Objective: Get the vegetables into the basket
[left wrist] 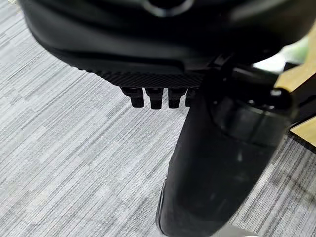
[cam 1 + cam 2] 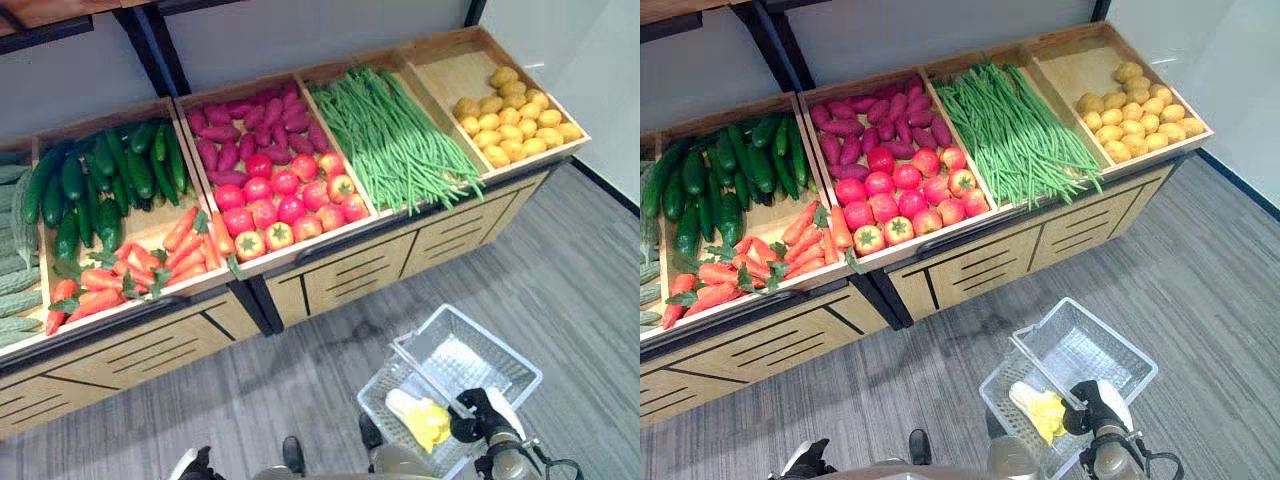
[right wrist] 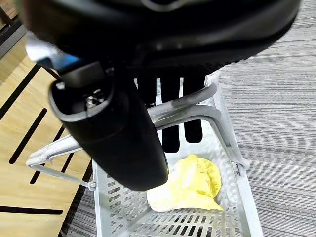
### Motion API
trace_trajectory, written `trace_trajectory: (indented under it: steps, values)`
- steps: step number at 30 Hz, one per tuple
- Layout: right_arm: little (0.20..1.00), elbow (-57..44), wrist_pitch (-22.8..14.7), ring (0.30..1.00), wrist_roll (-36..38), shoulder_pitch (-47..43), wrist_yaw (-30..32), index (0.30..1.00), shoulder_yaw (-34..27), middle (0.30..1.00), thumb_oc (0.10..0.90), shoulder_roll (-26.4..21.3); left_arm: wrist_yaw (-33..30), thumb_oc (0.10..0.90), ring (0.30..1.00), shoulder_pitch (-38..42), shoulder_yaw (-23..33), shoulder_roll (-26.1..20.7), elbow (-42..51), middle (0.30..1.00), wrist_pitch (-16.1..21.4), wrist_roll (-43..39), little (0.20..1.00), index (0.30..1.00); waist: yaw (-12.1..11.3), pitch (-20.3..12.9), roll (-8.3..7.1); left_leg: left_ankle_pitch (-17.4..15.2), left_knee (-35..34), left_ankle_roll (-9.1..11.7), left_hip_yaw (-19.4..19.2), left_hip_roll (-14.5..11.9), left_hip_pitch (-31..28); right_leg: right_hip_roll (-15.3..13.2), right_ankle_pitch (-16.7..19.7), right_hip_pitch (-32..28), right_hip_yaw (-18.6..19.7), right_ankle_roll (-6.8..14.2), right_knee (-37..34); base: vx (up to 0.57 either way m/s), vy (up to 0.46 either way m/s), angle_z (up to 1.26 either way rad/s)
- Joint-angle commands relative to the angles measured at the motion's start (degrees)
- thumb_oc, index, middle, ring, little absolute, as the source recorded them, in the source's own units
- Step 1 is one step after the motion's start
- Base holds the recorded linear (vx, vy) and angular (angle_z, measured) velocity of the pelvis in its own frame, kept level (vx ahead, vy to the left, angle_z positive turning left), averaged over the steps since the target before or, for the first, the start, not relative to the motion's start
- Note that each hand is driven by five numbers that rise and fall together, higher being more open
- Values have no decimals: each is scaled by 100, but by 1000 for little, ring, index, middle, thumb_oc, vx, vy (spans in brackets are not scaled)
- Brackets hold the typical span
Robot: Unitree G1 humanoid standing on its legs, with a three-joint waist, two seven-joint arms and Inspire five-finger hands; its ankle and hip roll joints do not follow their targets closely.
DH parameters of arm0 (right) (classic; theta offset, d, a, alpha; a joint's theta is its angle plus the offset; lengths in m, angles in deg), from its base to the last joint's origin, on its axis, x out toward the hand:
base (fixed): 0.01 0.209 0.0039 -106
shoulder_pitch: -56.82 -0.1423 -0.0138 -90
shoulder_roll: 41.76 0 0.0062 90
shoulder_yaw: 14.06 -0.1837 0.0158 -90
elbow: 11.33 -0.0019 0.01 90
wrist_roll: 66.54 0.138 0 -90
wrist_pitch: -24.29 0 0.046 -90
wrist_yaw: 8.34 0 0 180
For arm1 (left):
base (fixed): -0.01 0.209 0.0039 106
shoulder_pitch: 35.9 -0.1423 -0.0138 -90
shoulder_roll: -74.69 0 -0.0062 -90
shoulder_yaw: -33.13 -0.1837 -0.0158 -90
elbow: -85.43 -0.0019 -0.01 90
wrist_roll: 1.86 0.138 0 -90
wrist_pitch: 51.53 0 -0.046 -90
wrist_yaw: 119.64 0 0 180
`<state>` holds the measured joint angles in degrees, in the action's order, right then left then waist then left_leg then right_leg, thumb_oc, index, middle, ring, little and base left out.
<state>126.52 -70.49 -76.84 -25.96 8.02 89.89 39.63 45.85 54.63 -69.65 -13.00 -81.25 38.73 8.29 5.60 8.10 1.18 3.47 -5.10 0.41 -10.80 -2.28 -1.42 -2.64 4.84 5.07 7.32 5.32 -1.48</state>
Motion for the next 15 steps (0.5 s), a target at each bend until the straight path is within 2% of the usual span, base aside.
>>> trace_trajectory:
  steps: [1,10,15]
  values:
    - [300,-559,-100,300,157,-169,-477,300,543,300,400,184,-296,900,1000,831,716,-641,-562,1000,-704,-69,1000,1000,-146,-475,-855,-207,10,286,99,-333,-254,-506,106,-81,-72,384,156,50,-99,2]
    - [300,-641,-252,300,87,-50,-479,300,416,300,400,-108,-370,900,1000,680,764,-548,-460,1000,-589,-88,1000,1000,-194,-532,-774,-154,10,412,293,-470,-288,-425,106,-454,-365,310,-245,44,-81,9]
    - [300,-524,-262,300,-35,-115,-355,300,390,300,400,-167,-436,900,1000,742,699,-530,-332,1000,-530,-126,1000,1000,-230,-491,-732,-118,10,439,319,-500,-206,-442,146,-451,-441,331,-347,2,-19,9]
